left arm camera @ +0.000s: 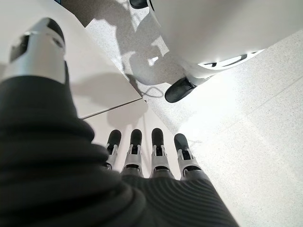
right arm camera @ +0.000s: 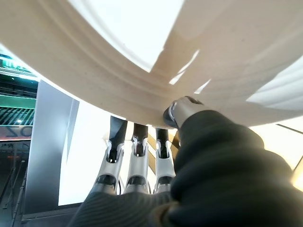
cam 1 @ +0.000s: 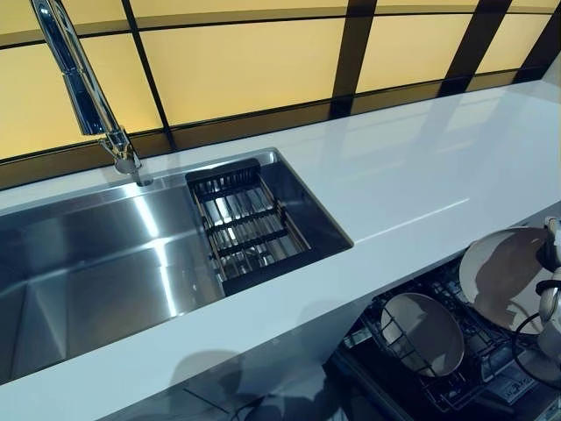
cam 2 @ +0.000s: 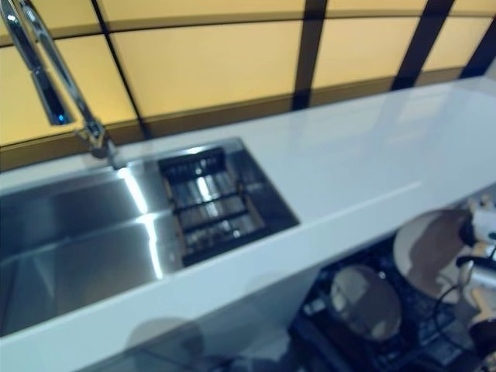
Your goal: Take plates into dishwasher
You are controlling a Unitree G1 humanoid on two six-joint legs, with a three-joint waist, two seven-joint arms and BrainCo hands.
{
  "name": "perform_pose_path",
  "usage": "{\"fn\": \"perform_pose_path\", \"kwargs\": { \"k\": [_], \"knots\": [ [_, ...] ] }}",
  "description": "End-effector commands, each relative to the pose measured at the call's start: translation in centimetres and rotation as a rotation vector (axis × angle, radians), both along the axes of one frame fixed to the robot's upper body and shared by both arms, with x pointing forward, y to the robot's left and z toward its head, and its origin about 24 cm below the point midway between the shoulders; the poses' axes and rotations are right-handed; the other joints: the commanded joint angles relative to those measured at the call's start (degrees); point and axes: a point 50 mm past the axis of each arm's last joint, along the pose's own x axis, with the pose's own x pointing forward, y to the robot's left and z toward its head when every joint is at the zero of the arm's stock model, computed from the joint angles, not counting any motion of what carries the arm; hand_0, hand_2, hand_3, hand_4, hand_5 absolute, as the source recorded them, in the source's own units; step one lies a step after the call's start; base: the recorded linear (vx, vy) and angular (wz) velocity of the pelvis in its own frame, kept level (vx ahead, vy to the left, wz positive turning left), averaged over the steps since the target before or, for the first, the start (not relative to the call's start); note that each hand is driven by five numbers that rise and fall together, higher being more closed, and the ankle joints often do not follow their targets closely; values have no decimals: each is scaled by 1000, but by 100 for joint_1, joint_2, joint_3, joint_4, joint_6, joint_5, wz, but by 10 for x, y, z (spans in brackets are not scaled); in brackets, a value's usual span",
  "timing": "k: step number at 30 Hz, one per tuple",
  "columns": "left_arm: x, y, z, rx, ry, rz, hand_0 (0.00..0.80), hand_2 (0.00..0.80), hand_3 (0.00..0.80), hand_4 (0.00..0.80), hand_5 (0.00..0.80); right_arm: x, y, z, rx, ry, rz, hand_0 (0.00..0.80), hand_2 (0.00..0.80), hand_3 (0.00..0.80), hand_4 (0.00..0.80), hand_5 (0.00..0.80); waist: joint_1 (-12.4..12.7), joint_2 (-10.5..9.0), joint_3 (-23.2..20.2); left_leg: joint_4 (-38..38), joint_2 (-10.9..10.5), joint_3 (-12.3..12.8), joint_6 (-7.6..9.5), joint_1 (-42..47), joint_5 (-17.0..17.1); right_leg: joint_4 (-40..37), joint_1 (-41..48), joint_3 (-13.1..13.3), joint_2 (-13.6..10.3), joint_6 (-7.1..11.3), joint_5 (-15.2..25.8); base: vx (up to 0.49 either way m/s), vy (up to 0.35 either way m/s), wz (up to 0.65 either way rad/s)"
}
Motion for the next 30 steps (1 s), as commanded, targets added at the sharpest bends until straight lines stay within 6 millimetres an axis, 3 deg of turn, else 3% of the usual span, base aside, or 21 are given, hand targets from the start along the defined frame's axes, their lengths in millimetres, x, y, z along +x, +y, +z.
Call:
{"fn": "perform_pose_path", "kwargs": {
  "k": [1,12,30],
  "knots": [
    [19,-5,4,17,-34,-32,0,0,0,0,0,6,5,21,-180,-54,28,800,800,800,800,800,177,-39,-7,6,-5,-110,157,428,-581,86,-126,-28,-95,345,120,0,0,0],
    [27,-7,6,9,-58,-17,0,0,0,0,0,10,14,8,-294,36,65,800,800,800,800,800,190,47,105,11,-42,-198,155,295,-554,90,-216,-18,-97,344,125,-19,-5,0],
    [28,-15,7,-11,-79,-25,0,0,0,0,0,4,23,-43,-133,136,70,800,800,800,800,800,190,165,202,8,-64,-220,153,252,-531,79,-238,-32,-123,333,141,0,0,0]
  ]
}}
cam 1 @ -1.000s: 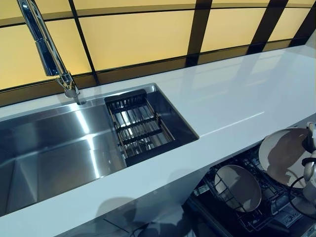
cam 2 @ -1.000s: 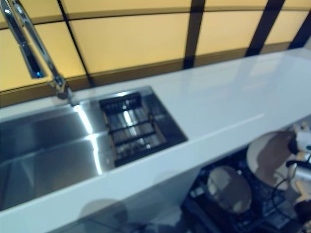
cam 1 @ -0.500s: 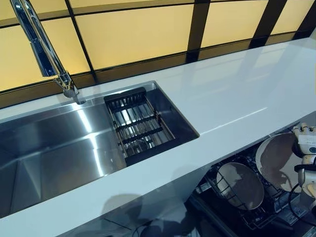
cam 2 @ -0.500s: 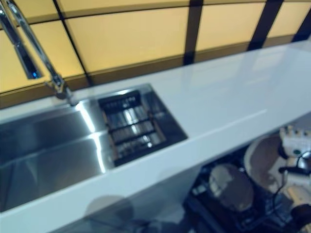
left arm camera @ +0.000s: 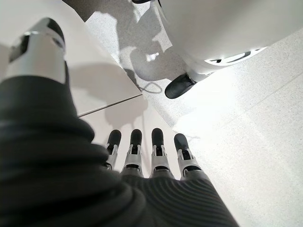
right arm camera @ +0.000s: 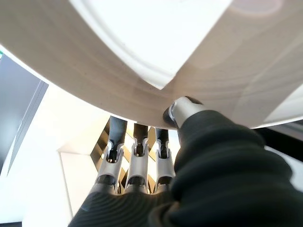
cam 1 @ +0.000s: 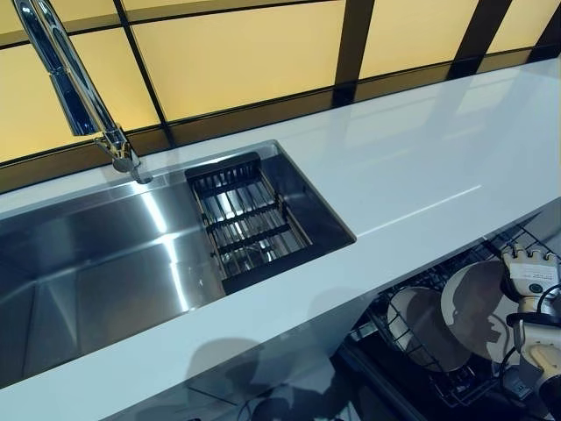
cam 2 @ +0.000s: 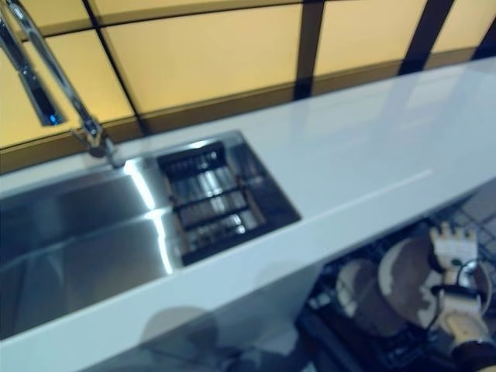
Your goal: Take plates into dishwasher
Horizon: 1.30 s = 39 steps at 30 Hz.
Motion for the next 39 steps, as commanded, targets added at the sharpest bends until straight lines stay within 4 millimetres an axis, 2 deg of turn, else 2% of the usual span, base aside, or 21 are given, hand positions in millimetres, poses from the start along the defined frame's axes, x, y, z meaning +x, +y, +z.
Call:
{"fn": "perform_pose_path", "kwargs": {
  "k": [1,7,15,36,39],
  "knots": [
    [21,-6,5,10,-46,-34,0,0,0,0,0,9,-2,14,-20,-60,-19,800,800,800,800,800,200,-98,56,8,-64,-147,147,356,-533,81,-161,5,-123,333,146,0,0,0],
    [21,-7,5,9,-49,-47,0,0,0,0,0,10,2,4,13,-42,-27,800,800,800,800,800,234,-58,79,5,-80,-175,152,355,-530,83,-157,-8,-152,331,154,0,0,0],
    [20,-8,5,5,-47,-63,0,0,0,0,0,11,3,1,45,-43,-36,800,800,800,800,800,270,-14,98,1,-97,-201,145,336,-522,80,-163,-32,-184,334,163,0,0,0],
    [21,-21,3,-28,-50,-77,0,0,0,0,0,33,39,-10,155,-23,17,800,800,800,800,800,331,152,187,0,-168,-288,132,260,-494,57,-215,-33,-249,317,187,0,1,0],
    [21,-21,3,-29,-52,-71,0,0,0,0,0,32,35,-8,143,-25,-11,800,800,800,800,800,321,139,176,0,-174,-274,139,272,-503,60,-203,-28,-247,316,178,0,0,0]
  ]
}}
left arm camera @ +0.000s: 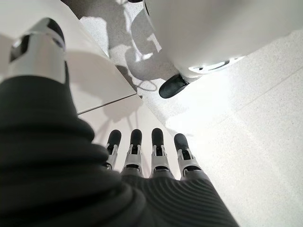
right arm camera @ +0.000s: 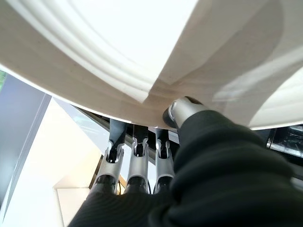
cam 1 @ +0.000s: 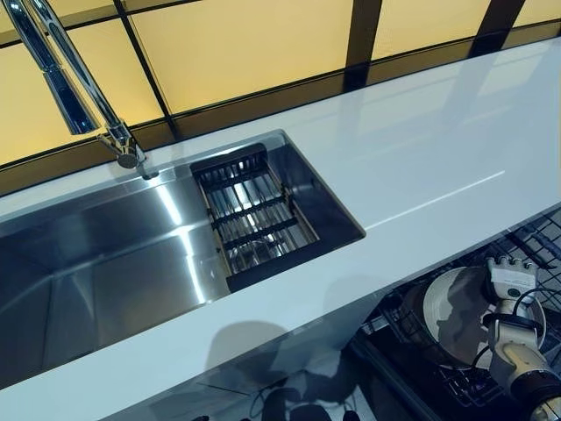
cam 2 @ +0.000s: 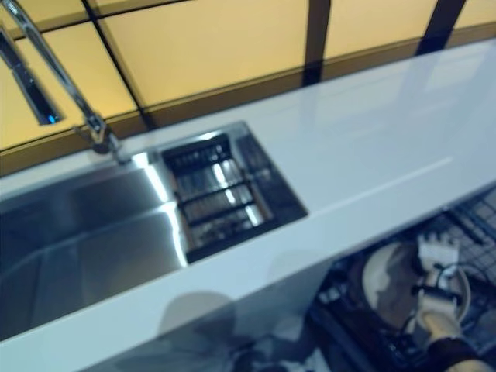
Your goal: Take plates into dishwasher
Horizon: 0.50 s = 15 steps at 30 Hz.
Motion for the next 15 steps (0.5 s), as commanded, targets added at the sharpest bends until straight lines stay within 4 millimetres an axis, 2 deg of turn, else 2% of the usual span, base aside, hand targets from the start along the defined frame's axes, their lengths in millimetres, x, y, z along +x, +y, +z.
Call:
{"fn": "perform_pose_path", "kwargs": {
  "k": [1,6,7,11,14,15],
  "knots": [
    [17,-6,4,8,-36,-55,0,0,0,0,0,16,14,7,5,-19,20,800,800,800,800,800,167,-149,-11,-1,-159,-222,140,322,-514,62,-181,30,-235,315,188,0,0,0],
    [13,1,4,23,-25,-52,0,0,0,0,0,5,-11,15,-60,-4,-72,800,800,800,800,800,171,-236,-54,-1,-122,-211,146,359,-523,67,-151,21,-224,326,200,13,-24,2],
    [13,3,4,29,-25,-49,0,0,0,0,0,0,-23,22,-89,-6,-115,800,800,800,800,800,164,-273,-55,-1,-104,-196,145,365,-521,69,-149,26,-217,330,205,19,-57,3],
    [14,11,6,46,-25,-34,0,0,0,0,0,-14,-51,45,-160,-19,-209,800,800,800,800,800,113,-353,-22,-1,-46,-138,131,350,-504,78,-187,61,-185,351,223,-17,-55,2],
    [16,14,8,52,-29,-26,0,0,0,0,0,-19,-58,54,-181,-29,-238,800,800,800,800,800,89,-378,2,-1,-26,-118,123,338,-493,83,-215,88,-169,358,232,-21,-25,-1],
    [19,18,10,57,-34,-16,0,0,0,0,0,-24,-68,67,-208,-43,-265,800,800,800,800,800,58,-394,31,-1,-8,-97,116,314,-480,89,-253,113,-151,361,237,-42,-29,-3]
  ]
}}
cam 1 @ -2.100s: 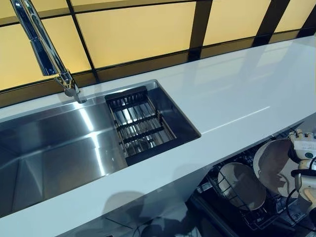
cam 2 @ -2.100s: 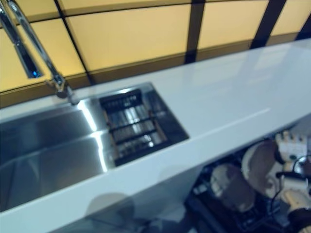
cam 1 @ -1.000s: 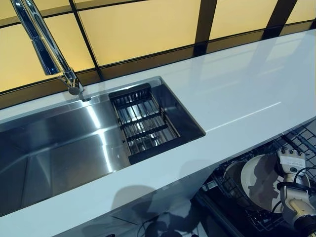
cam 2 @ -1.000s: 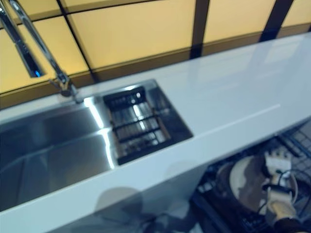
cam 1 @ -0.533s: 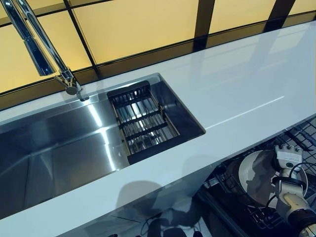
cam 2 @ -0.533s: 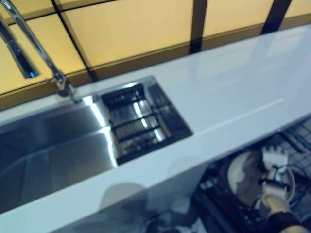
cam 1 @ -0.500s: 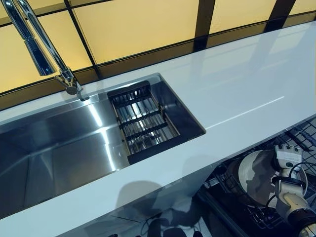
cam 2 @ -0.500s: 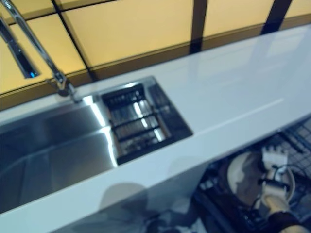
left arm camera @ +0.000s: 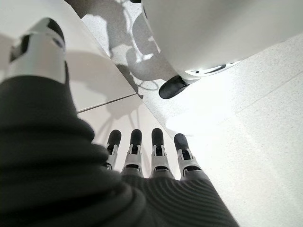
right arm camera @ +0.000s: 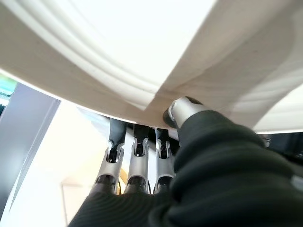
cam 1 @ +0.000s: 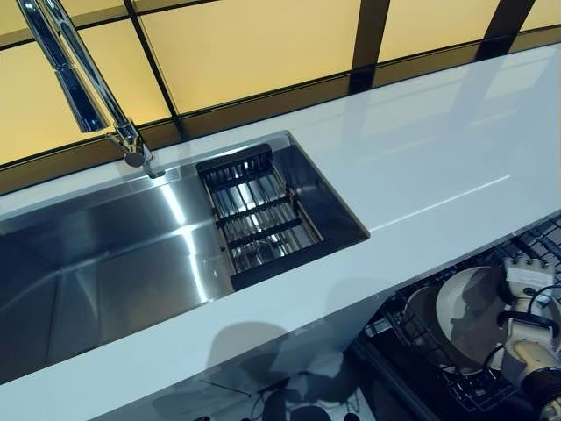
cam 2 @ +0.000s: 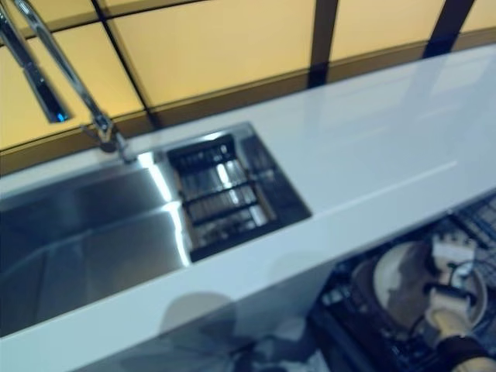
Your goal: Take plates into dishwasher
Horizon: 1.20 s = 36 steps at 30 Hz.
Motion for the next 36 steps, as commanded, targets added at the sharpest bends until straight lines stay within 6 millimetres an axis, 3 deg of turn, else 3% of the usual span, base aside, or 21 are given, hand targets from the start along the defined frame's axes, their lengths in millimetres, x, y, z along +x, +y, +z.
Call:
{"fn": "perform_pose_path", "kwargs": {
  "k": [1,13,20,36],
  "knots": [
    [19,16,9,51,-32,-15,0,0,0,0,0,-11,-36,51,-139,-81,-138,800,800,800,800,800,59,-322,7,-2,-2,-53,104,286,-472,90,-316,155,-148,359,247,-54,-38,-4],
    [25,19,12,56,-50,5,0,0,0,0,0,-19,-56,117,-265,-174,-199,800,800,800,800,800,-61,-264,109,-2,30,11,47,171,-439,99,-476,223,-90,335,230,-20,-9,-3],
    [29,18,14,60,-58,1,0,0,0,0,0,-19,-58,135,-263,-236,-214,800,800,800,800,800,-97,-221,156,-2,20,38,36,138,-444,121,-555,247,-97,337,227,-9,-14,-3],
    [43,13,22,5,-127,-16,0,0,0,0,0,-7,-49,213,-321,-451,-236,800,800,800,800,800,-40,382,559,-2,-173,-12,5,-245,-303,150,-968,223,-217,289,254,-46,7,-1]
  ]
}}
